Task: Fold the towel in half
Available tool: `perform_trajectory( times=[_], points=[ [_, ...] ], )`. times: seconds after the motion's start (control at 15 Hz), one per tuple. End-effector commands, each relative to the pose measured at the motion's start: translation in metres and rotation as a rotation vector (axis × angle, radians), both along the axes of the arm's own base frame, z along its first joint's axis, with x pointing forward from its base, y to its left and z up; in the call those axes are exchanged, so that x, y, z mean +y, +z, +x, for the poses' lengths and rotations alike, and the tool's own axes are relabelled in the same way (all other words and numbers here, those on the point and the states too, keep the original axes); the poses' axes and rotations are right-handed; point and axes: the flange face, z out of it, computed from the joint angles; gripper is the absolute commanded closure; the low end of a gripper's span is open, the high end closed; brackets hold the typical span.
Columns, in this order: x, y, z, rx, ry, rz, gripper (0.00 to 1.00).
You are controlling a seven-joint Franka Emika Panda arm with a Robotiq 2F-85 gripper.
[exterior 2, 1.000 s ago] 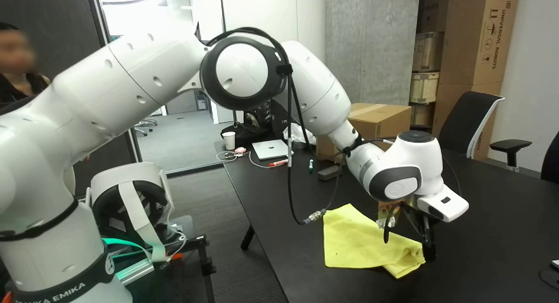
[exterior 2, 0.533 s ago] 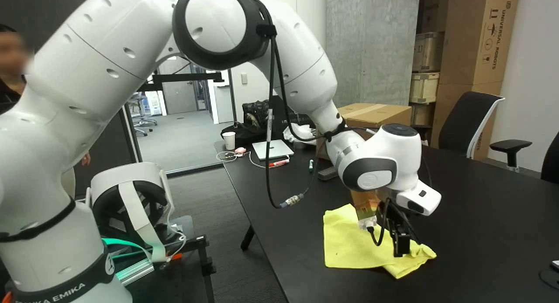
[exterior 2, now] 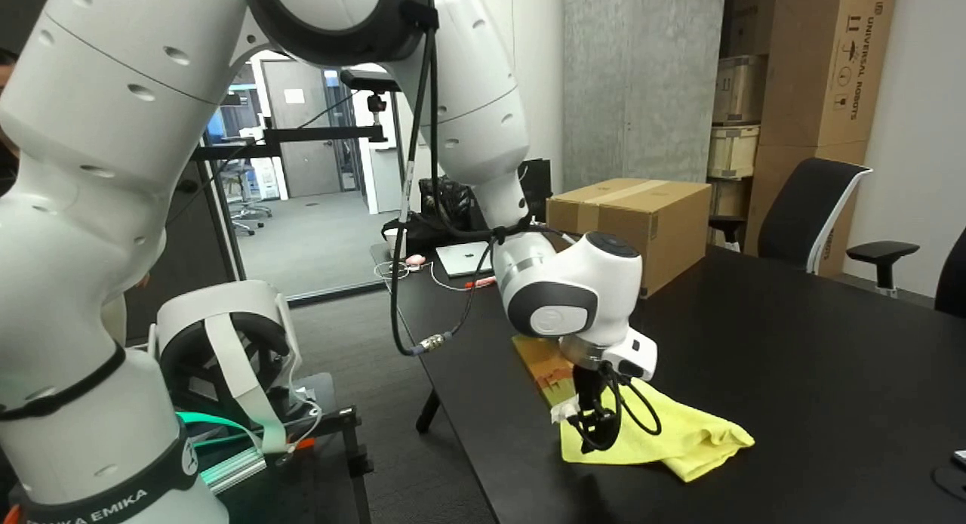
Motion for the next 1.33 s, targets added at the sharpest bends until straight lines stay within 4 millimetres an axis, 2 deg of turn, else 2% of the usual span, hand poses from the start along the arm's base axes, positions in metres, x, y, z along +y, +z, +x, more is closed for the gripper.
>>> perform_trajectory(
  times=[0.0,0.2,0.6,0.93,1.27],
  points=[
    [0.020,0.002,-0.030,0.016,0.199,-0.022,0.00],
    [0.028,-0.002,-0.034,0.032,0.354,-0.068,0.00],
    [0.034,-0.002,-0.022,-0.010,0.641,-0.178,0.00],
    [0.029,0.001,-0.010,-0.085,0.883,-0.208,0.00],
    [0.023,0.003,0.000,-0.172,1.108,-0.168,0.00]
  ],
)
